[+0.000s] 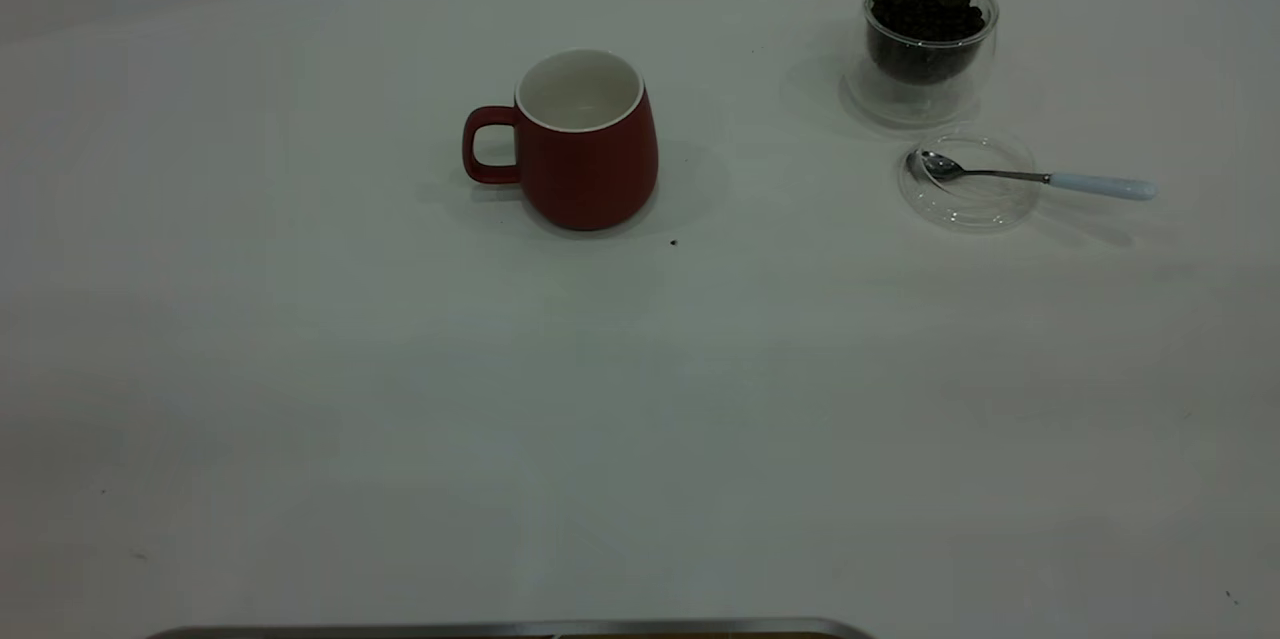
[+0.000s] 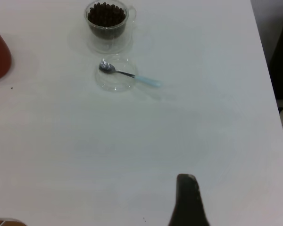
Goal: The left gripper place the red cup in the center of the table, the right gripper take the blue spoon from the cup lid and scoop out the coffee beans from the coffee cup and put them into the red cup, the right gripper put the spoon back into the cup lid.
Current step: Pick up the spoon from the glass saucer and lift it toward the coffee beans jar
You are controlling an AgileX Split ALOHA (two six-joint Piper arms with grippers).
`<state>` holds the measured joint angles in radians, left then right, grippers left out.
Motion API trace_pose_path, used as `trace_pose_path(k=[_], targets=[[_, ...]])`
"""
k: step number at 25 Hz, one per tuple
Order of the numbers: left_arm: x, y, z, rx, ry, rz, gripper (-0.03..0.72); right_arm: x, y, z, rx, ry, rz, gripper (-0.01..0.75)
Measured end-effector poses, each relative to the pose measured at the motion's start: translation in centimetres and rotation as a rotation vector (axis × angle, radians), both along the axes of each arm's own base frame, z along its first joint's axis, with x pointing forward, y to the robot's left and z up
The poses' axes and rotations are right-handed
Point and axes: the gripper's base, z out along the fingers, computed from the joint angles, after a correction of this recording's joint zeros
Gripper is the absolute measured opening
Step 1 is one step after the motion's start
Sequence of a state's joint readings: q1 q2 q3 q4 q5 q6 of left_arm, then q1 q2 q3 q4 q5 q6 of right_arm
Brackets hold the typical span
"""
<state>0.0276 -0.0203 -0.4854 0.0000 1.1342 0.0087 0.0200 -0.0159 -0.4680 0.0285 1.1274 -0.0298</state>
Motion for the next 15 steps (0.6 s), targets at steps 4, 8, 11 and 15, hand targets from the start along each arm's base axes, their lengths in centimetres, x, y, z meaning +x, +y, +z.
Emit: trace_pose_path(k=[4, 8, 11, 15], targets=[[0.0, 0.0, 0.0, 0.0, 0.0, 0.0, 0.534, 0.0, 0.01, 0.0, 0.001, 0.0, 0.001, 0.586], [0.0, 0.0, 0.0, 0.0, 0.0, 0.0, 0.534, -0.01, 0.13, 0.0, 0.014, 0.0, 0.009, 0.586], [0.0, 0.0, 0.0, 0.0, 0.0, 0.0, 0.534, -0.01, 0.15, 0.0, 0.015, 0.0, 0.01, 0.586], [0.0, 0.0, 0.0, 0.0, 0.0, 0.0, 0.534, 0.07, 0.16, 0.01, 0.016, 0.006, 0.011, 0.586]])
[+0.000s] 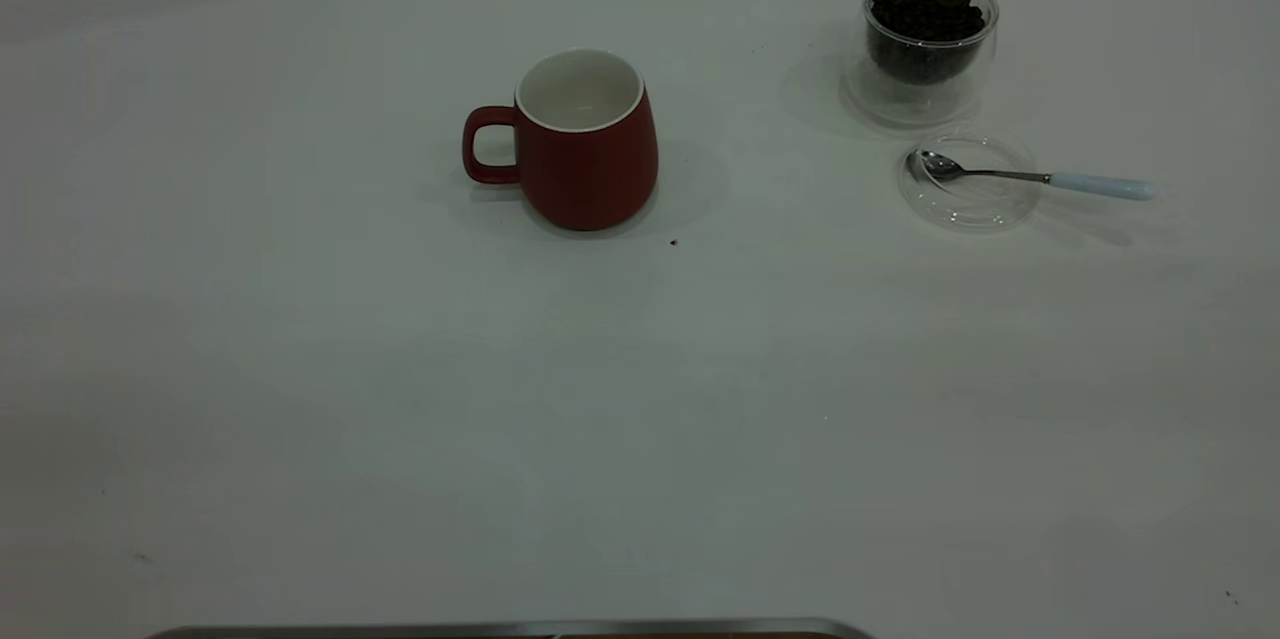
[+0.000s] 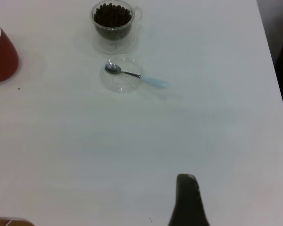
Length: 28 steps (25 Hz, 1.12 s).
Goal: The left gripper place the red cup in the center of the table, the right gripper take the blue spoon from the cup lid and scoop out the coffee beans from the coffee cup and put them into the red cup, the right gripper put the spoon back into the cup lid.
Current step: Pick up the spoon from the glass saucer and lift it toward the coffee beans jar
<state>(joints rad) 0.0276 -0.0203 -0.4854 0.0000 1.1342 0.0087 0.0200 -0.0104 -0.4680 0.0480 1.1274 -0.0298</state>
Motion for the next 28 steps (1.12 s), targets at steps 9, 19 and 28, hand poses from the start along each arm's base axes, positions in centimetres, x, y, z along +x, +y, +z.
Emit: trace_pose_path(k=[9, 19, 28], targets=[[0.0, 0.0, 0.0, -0.001, 0.0, 0.0, 0.534, 5.4, 1.4, 3.8, 0.166, -0.136, 0.07, 0.586], [0.0, 0.0, 0.0, -0.002, 0.0, 0.001, 0.534, 16.8, 1.5, 1.8, 0.099, -0.032, 0.088, 0.586], [0.0, 0.0, 0.0, -0.002, 0.0, 0.001, 0.534, 29.1, 2.2, -2.5, 0.137, 0.23, 0.119, 0.586]])
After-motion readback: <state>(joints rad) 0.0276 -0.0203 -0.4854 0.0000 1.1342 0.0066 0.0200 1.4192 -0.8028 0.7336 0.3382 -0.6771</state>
